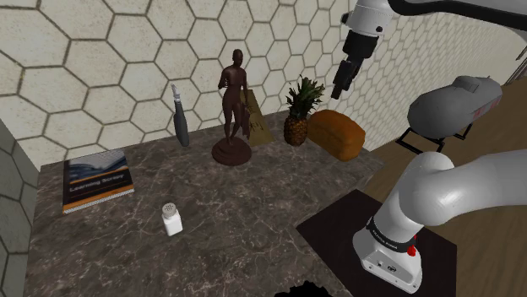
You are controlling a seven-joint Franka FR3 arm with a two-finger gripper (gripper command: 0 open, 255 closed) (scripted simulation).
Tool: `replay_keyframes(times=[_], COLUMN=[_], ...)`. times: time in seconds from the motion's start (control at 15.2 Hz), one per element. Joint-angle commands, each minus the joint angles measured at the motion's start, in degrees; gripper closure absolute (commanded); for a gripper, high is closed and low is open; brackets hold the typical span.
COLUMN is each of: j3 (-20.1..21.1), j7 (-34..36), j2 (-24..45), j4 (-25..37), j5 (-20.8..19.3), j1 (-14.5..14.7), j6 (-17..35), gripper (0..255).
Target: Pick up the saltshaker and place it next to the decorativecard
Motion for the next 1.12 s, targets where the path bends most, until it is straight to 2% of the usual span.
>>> replay_keyframes(times=[0.0, 0.53, 1.06], j3=[0.00, 9.09, 18.15], j7=[0.00, 10.44, 20.63], j2=[0.00, 4.82, 14.19], j4=[0.00, -3.05, -1.62], j5=[0.00, 5.78, 9.64], j1=[0.00, 2.67, 4.71], j6=[0.00, 7.33, 15.25], gripper=[0, 0, 0])
